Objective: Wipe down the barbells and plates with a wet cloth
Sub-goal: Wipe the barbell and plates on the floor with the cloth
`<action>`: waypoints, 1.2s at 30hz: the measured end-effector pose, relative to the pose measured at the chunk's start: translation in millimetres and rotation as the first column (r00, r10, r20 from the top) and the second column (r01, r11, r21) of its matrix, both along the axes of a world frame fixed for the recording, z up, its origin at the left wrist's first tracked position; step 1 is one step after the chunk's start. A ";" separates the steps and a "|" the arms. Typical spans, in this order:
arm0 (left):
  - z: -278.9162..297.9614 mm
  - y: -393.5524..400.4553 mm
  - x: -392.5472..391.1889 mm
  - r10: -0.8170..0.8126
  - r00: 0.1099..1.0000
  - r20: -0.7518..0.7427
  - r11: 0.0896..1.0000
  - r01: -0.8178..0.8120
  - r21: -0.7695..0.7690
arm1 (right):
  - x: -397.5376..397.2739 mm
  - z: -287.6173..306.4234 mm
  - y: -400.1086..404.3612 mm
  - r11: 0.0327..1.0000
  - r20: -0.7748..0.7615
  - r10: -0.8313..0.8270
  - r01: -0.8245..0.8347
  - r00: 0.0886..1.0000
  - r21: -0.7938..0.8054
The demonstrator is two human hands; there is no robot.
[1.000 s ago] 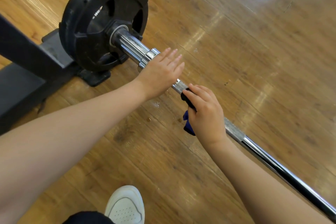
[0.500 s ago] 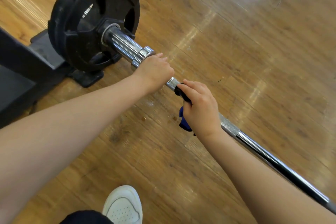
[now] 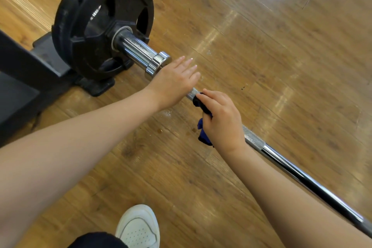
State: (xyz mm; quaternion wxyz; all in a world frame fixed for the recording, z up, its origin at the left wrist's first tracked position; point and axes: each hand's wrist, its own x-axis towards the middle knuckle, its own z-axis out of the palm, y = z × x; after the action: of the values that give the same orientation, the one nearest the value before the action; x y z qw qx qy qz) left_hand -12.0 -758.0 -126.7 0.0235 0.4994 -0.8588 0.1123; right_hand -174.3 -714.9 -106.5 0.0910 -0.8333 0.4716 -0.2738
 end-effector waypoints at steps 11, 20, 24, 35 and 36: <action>14.2 -14.8 -14.3 0.089 0.992 0.092 0.938 -0.114 0.328 | -12.8 -7.3 0.0 0.999 -0.044 0.021 -0.020 0.999 0.030; -4.5 -4.3 2.2 0.030 0.999 0.025 0.999 -0.030 0.017 | 5.4 -4.9 -1.3 1.000 0.000 0.012 -0.012 1.000 -0.011; -16.5 -2.8 8.3 0.028 1.000 0.014 0.984 -0.026 -0.175 | -9.4 -10.4 3.1 0.999 -0.017 -0.009 0.010 1.000 0.036; -19.3 -13.7 7.3 -0.073 0.991 -0.115 0.977 0.048 -0.206 | 6.5 -5.7 -2.9 1.000 0.015 -0.016 0.016 1.000 -0.014; -19.8 -14.4 7.4 -0.076 0.991 -0.114 0.975 0.050 -0.215 | 8.9 -7.0 -4.8 1.000 0.018 -0.015 0.015 1.000 -0.012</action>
State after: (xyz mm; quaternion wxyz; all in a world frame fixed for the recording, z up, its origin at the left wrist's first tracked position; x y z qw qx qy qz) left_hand -4.7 -772.4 -146.5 0.1324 0.4724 -0.8543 0.1718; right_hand -165.4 -719.7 -113.5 0.0879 -0.8279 0.4752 -0.2848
